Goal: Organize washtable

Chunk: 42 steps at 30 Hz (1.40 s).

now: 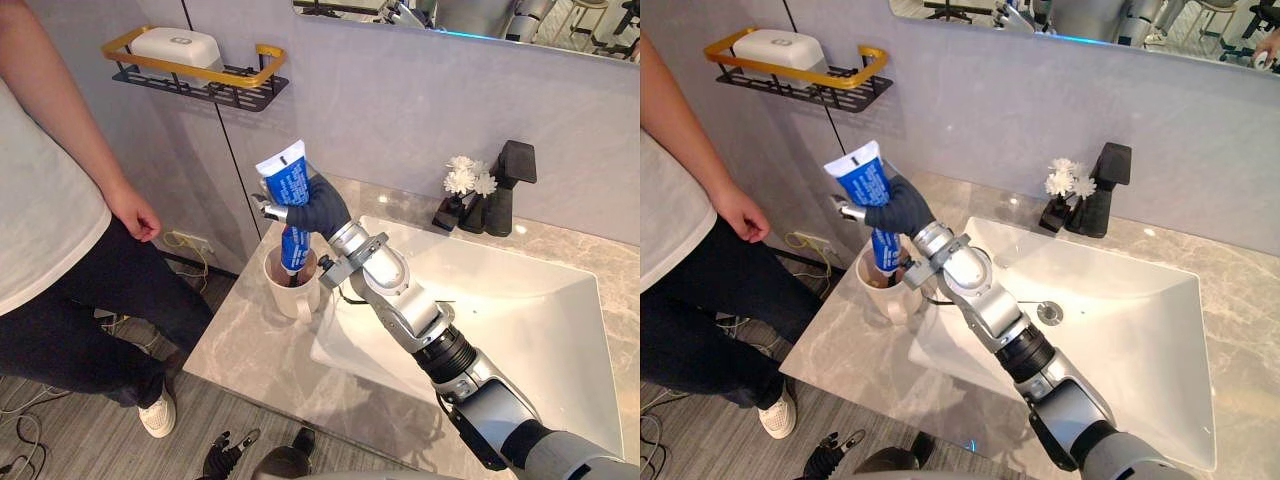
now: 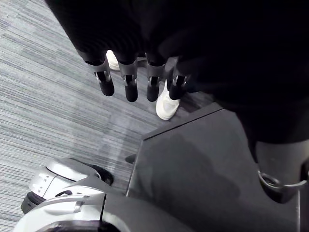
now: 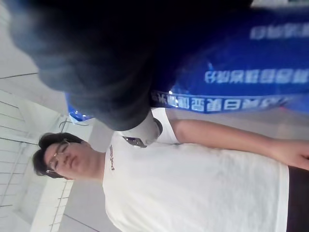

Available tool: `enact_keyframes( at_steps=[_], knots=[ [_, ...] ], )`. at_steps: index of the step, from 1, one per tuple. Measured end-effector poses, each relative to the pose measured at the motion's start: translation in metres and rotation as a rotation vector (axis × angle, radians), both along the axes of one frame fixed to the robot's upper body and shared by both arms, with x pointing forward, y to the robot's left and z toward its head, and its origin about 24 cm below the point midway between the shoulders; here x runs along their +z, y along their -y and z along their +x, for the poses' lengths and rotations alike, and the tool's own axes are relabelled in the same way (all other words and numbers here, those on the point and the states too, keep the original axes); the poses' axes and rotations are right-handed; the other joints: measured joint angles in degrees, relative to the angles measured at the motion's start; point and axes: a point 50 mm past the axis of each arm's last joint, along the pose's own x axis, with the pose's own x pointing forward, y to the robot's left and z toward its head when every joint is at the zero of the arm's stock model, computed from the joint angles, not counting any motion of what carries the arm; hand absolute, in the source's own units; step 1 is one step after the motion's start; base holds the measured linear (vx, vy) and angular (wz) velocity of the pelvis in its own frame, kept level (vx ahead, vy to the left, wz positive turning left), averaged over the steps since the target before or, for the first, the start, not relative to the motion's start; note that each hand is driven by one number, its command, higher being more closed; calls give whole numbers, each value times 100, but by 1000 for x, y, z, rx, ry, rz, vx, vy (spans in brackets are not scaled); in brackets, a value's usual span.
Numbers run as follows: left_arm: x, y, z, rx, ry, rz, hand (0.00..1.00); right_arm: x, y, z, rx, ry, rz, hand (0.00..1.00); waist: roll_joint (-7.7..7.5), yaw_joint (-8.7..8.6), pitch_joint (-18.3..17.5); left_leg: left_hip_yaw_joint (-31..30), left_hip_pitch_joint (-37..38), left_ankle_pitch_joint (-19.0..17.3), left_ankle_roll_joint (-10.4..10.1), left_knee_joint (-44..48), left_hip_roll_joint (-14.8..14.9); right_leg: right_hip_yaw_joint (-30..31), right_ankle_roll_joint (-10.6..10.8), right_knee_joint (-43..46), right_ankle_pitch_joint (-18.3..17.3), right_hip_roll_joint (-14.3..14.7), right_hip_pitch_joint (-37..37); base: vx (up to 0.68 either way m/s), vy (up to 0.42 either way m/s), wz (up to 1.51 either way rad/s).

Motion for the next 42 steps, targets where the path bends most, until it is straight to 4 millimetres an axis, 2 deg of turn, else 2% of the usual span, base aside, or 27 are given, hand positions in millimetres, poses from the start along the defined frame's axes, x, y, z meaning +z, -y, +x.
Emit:
enact_keyframes(
  at_steps=[10, 20, 26, 27, 42],
  knots=[
    [0, 0, -1, 1, -3, -2, 0, -9, 0, 4, -2, -23, -38, 100, 0, 0, 0, -13, -6, 0, 0, 5, -6, -14, 0, 4, 0, 9, 0, 0, 0, 0],
    [-1, 0, -2, 1, -8, -3, 0, -32, 0, 7, -18, -98, -101, 100, 1, 5, 0, -17, -8, 0, 0, 9, -7, -15, 0, 9, 0, 9, -1, 0, 0, 0],
    [-1, 0, -2, 1, -9, -4, 0, -33, -1, 6, -24, -88, -121, 100, 1, 7, 0, -18, -7, 0, 0, 11, -10, -17, 0, 10, 0, 7, 0, 0, 0, 0],
    [-1, 0, -2, 1, -8, -4, 0, -33, -1, 6, -25, -87, -122, 0, 1, 7, 0, -19, -7, 0, 0, 12, -10, -17, 0, 10, 0, 7, 0, 0, 0, 0],
    [-2, 0, -4, 2, -17, -4, 0, -38, -1, 5, -30, -101, -124, 0, 4, -3, -2, -20, -3, 0, 0, 30, -11, -18, 0, 22, 0, 7, 8, 0, 0, 0]
  ],
)
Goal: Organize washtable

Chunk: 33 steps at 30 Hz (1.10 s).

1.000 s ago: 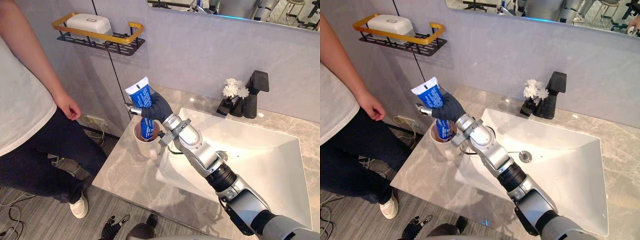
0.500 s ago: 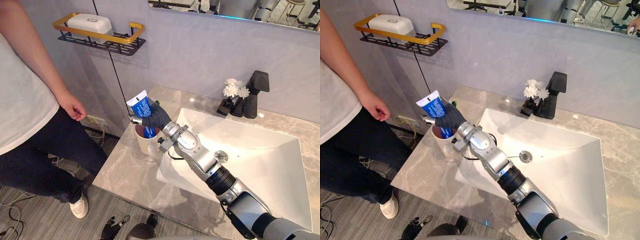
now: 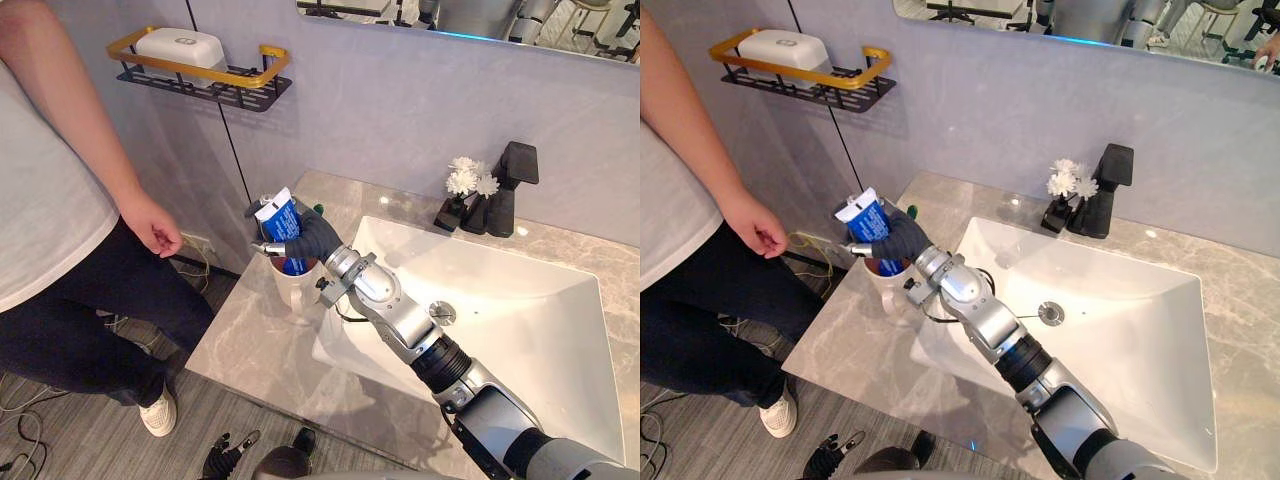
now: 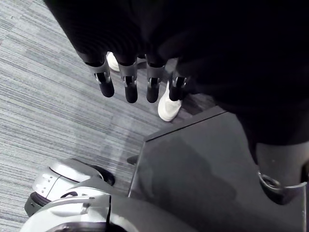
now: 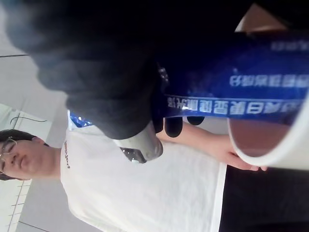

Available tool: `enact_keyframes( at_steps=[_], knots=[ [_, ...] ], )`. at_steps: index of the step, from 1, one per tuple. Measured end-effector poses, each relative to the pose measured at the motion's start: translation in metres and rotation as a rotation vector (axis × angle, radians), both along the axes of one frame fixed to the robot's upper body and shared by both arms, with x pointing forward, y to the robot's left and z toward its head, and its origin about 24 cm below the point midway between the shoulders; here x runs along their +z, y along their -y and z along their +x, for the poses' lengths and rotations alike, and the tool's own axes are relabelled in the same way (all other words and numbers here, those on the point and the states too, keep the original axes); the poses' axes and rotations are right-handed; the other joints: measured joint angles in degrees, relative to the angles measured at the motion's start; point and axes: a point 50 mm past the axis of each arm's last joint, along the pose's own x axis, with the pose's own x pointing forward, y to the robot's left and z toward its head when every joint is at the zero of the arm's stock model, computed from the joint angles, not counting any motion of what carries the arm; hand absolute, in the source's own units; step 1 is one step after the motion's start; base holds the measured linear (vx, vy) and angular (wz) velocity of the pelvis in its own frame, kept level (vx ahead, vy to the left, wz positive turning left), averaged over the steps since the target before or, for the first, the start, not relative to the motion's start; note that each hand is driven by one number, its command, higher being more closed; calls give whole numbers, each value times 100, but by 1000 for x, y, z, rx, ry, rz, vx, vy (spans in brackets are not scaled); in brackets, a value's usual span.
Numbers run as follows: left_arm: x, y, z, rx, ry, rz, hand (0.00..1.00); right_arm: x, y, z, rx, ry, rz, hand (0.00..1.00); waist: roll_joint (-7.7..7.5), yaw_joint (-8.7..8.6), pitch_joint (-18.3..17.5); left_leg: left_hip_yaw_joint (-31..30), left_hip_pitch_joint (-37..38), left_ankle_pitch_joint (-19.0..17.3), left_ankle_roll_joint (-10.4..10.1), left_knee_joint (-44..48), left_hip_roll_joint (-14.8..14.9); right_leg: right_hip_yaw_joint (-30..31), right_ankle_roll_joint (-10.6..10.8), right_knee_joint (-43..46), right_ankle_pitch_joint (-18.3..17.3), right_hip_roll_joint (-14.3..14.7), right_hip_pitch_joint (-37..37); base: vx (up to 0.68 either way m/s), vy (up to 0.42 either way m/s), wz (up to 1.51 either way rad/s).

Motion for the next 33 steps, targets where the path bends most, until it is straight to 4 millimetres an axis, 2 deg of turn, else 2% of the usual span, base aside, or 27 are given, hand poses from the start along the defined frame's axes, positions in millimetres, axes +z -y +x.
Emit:
enact_keyframes(
  at_steps=[19, 27, 33],
  knots=[
    [-1, 0, -3, 7, -15, -5, 0, -1, 7, 2, -26, -11, 24, 0, 23, -16, -49, 7, 116, 1, -1, 4, 10, 10, 0, 20, 0, -21, 109, 0, 0, 0],
    [-2, 0, -7, 20, -24, -9, 0, 17, 17, 0, -46, 46, 83, 0, 23, -21, -50, 23, 151, 1, -1, -2, 8, 34, 0, 16, 0, -36, 131, 1, 0, 0],
    [-3, -1, -8, 22, -28, -9, 0, 21, 27, 1, -83, 56, 120, 0, 23, -27, -50, 51, 222, 0, 0, -24, 17, 60, 0, 13, -1, -37, 182, -5, 1, -1]
  ],
)
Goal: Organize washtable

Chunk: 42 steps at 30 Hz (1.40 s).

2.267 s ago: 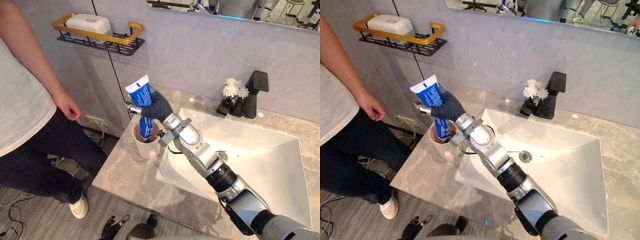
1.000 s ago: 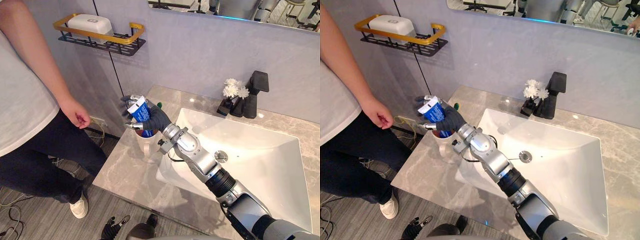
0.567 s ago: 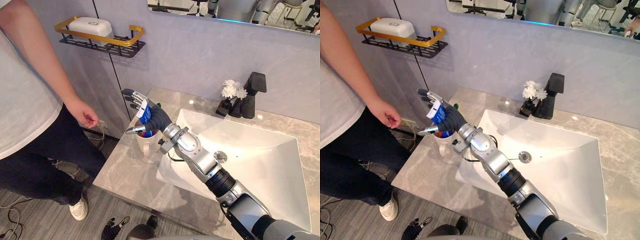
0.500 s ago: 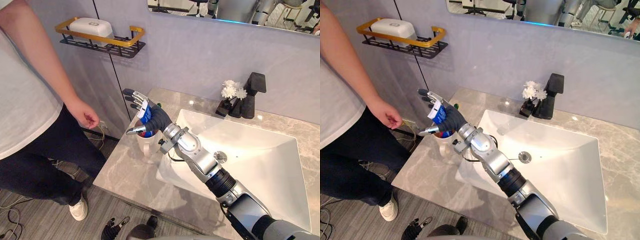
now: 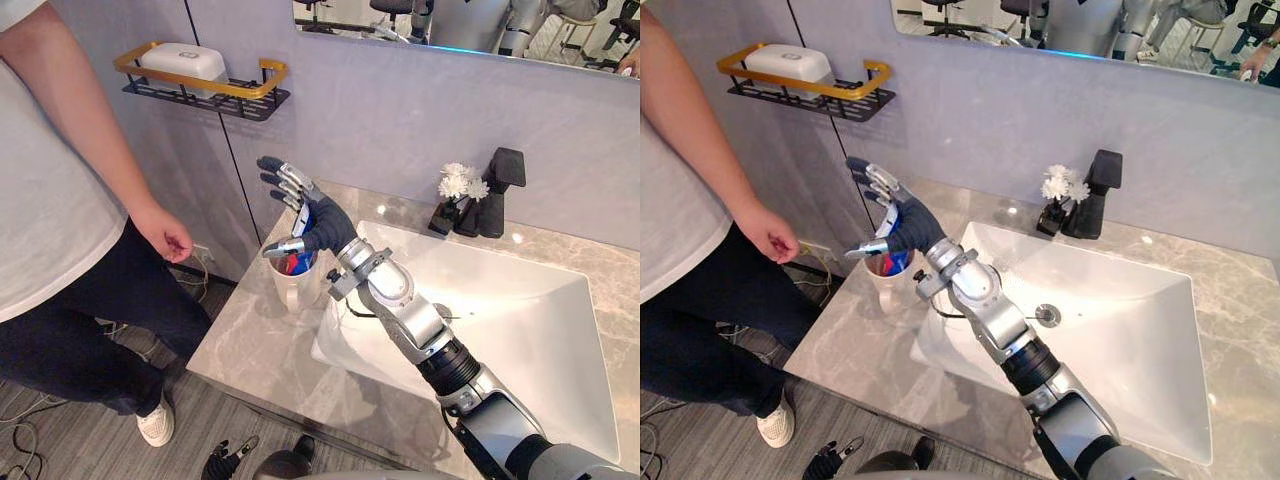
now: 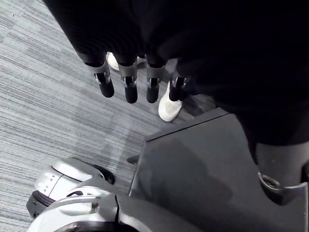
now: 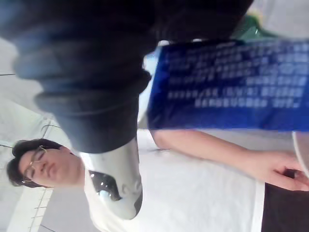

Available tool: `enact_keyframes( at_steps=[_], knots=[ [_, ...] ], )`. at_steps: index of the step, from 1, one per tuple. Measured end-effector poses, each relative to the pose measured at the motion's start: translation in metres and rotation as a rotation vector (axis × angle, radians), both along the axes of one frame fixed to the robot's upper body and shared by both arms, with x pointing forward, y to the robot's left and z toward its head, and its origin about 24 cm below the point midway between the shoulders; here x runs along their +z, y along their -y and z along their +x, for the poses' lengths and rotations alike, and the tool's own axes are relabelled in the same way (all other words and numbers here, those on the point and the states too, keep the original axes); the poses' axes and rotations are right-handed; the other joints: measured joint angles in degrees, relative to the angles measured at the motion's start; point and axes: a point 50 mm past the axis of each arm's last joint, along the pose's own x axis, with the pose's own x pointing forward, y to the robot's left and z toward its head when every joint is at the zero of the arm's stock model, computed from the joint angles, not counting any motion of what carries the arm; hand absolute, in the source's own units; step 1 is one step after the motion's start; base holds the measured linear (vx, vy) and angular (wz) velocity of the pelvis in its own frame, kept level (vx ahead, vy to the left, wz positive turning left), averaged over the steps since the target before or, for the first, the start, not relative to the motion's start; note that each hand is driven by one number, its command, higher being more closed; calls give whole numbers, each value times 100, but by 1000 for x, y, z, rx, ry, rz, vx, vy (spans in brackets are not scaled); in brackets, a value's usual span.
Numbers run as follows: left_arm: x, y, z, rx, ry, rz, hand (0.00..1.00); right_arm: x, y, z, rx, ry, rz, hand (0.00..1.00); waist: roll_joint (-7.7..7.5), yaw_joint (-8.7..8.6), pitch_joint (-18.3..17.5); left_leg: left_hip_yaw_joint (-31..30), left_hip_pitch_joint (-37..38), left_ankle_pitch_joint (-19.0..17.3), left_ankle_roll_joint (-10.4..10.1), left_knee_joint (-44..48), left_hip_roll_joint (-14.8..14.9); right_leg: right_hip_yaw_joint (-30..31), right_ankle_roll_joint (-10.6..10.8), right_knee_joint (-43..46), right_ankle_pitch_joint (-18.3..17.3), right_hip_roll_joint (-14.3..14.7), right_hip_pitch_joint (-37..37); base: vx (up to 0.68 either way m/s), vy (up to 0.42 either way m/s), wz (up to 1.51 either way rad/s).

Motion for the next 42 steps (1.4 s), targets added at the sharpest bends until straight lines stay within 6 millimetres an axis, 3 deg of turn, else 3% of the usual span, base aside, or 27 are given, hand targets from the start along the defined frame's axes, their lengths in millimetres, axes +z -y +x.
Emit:
enact_keyframes(
  at_steps=[15, 18, 24, 28, 34, 37, 39, 42],
  knots=[
    [0, 0, 0, 0, -1, 0, 0, 15, 6, -5, -14, 68, 46, 0, -6, -4, 0, 122, 68, -1, 2, -63, 10, 95, 1, -9, 0, -9, -6, 4, 3, -3],
    [0, 0, 0, 1, 0, 0, 0, 28, 11, -12, -18, 139, 54, 0, -14, -14, 1, 127, 75, -1, 2, -65, 11, 100, 1, -8, 0, -10, -2, 0, 0, 0],
    [0, -1, -2, 5, -3, 3, 0, 64, 39, -27, -76, 347, 112, 0, -43, -28, -1, 294, 175, -1, 3, -117, 48, 256, -1, 8, 5, -3, -5, -5, 5, -11],
    [0, -4, -5, 4, -10, 9, 0, 77, 52, -33, -105, 430, 132, 0, -102, -120, -14, 440, 206, -2, 3, -176, 109, 434, -35, 4, 45, 42, -86, -14, 4, -26],
    [0, -5, -8, 4, -19, 12, 0, 115, 104, -57, -283, 690, 158, 0, -135, -304, 0, 535, 267, -2, 4, -196, 118, 514, -38, -15, 72, 67, -68, -6, 2, -8],
    [0, -6, -9, 4, -22, 14, 0, 137, 153, -84, -505, 884, 205, 0, -138, -392, 3, 615, 343, -6, 13, -235, 99, 607, -36, -27, 108, 43, -80, -28, 27, -17],
    [0, -6, -10, 21, -22, 10, 0, 139, 173, -96, -604, 934, 234, 0, -145, -457, 2, 619, 369, -11, 22, -243, 97, 606, -32, -27, 106, 29, -71, -17, 11, -2],
    [-2, -6, -14, 22, -40, 3, 0, 127, 220, -116, -883, 951, 281, 0, -135, -645, 2, 660, 366, -18, 33, -266, 106, 678, -1, -72, 125, 19, -97, -18, 12, -11]
  ],
)
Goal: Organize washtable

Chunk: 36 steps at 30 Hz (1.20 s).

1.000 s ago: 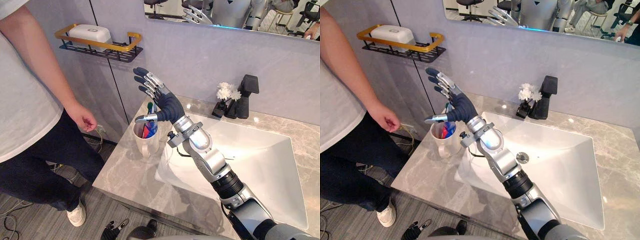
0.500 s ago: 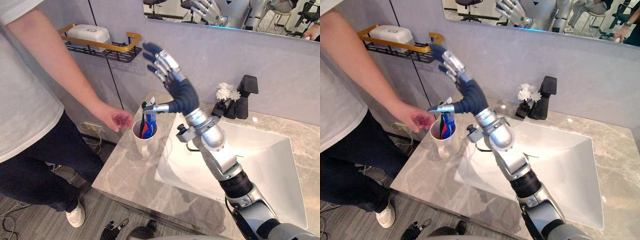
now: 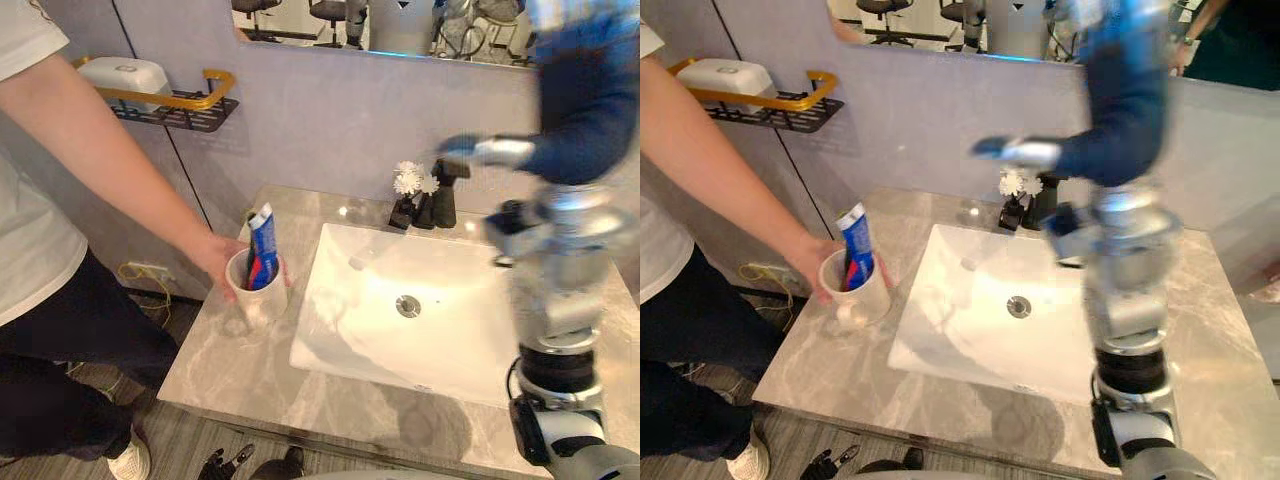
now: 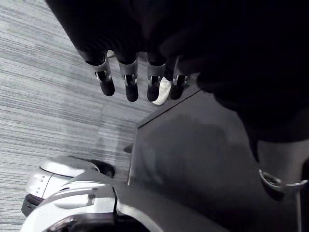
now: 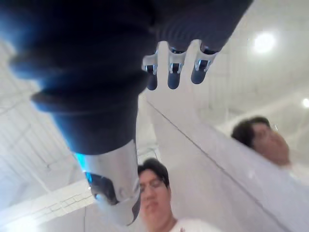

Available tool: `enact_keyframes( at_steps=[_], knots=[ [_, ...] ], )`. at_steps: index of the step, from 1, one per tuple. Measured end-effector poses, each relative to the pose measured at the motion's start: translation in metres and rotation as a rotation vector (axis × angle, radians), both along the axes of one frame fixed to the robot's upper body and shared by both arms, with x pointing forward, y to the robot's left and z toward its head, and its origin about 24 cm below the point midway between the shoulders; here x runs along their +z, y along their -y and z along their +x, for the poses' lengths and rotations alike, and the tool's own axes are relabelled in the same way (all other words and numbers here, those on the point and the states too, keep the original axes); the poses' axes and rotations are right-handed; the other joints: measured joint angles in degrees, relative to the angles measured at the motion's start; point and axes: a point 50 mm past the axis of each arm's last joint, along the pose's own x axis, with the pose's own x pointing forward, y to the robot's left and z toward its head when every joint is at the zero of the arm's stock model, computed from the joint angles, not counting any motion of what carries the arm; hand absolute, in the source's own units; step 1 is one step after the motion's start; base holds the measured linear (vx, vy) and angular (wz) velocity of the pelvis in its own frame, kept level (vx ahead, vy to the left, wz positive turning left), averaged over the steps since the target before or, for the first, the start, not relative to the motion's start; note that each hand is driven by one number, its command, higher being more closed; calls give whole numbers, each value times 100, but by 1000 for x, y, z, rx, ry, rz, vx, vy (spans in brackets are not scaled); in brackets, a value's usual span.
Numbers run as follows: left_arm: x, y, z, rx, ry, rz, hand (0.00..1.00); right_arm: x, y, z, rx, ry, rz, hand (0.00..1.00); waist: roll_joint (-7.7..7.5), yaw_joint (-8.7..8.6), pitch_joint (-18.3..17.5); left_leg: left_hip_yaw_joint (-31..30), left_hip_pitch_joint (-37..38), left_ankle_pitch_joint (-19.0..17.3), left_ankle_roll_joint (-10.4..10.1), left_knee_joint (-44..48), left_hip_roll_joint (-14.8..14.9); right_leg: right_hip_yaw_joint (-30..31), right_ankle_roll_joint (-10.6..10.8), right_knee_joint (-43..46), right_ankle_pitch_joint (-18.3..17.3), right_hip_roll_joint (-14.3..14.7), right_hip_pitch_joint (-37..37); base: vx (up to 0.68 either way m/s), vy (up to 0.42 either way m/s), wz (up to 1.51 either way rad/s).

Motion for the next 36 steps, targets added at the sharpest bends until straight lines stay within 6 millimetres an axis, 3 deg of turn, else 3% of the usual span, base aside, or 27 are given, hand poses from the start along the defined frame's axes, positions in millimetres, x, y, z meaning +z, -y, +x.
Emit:
enact_keyframes(
  at_steps=[2, 3, 7, 9, 12, 13, 14, 18, 24, 29, 33, 35, 36],
  knots=[
    [-1, 1, -2, 0, -10, -3, 0, -16, 25, -9, -124, -50, 83, 0, 23, -28, -13, 70, -1, -11, 15, -2, 1, 63, 8, -44, 20, 3, -14, 1, 13, -15],
    [-1, 1, -3, 0, -13, -5, 0, -27, 40, -12, -186, -96, 147, 0, 40, -140, -39, 81, -24, -13, 17, -12, -2, 75, 10, -41, 21, 7, -54, 5, 3, -7],
    [-2, 3, -4, 0, -17, -12, 0, -69, 78, -23, -366, -237, 352, 0, 103, -300, -111, 209, -98, -14, 16, -69, -1, 194, 11, -49, 36, 53, -210, 22, 3, -17],
    [-2, 4, -4, -1, -18, -17, 0, -103, 100, -36, -533, -383, 470, 0, 140, -332, -233, 263, -210, -37, 22, -99, 1, 250, 13, -53, 34, 58, -365, 32, 12, -13],
    [-3, 7, -4, 3, -18, -36, 0, -139, 118, -56, -717, -526, 599, 0, 192, -413, -300, 302, -293, -62, 39, -101, 5, 257, 17, -51, 30, 42, -455, 70, 14, -8],
    [-3, 8, -10, 68, -21, -47, 0, -179, 123, -81, -895, -629, 785, 0, 226, -461, -331, 433, -278, -104, 70, -65, 14, 255, 19, -40, 30, 19, -454, 97, 46, -18],
    [-4, 8, -13, 100, -28, -50, 0, -199, 118, -96, -967, -646, 919, 0, 228, -477, -334, 525, -270, -167, 77, 52, 8, 257, 20, -28, 30, -38, -380, 88, 45, -19],
    [-5, 9, -19, 145, -45, -47, 0, -227, 116, -110, -1046, -686, 1062, 0, 249, -456, -354, 689, -212, -410, 94, 320, 5, 323, 56, -3, -5, -59, -294, -37, 20, -17],
    [-5, 10, -27, 188, -65, -15, 0, -298, 123, -150, -1126, -739, 1493, 0, 279, -455, -477, 848, -182, -546, 152, 450, -9, 365, 103, 189, -150, -110, -298, -48, 10, -7],
    [-6, 10, -29, 217, -71, -8, 0, -335, 114, -175, -1146, -789, 1692, 0, 288, -461, -494, 890, -179, -543, 149, 448, -26, 378, 115, 273, -173, -136, -304, 17, 5, -1],
    [-6, 10, -31, 241, -79, -7, 0, -382, 88, -184, -1063, -929, 1888, 0, 277, -434, -502, 966, -78, -536, 143, 426, -8, 371, 118, 269, -168, -144, -251, 54, 8, -3],
    [-7, 10, -33, 263, -85, -15, 0, -414, 61, -179, -925, -1153, 1960, 0, 275, -437, -499, 1045, -23, -533, 137, 396, 8, 385, 119, 255, -168, -138, -193, -18, -2, -6],
    [-7, 10, -33, 267, -88, -16, 0, -420, 54, -177, -883, -1216, 1966, 0, 275, -434, -499, 1057, 5, -532, 136, 381, 11, 391, 119, 255, -168, -137, -168, -27, -3, -8]
  ],
)
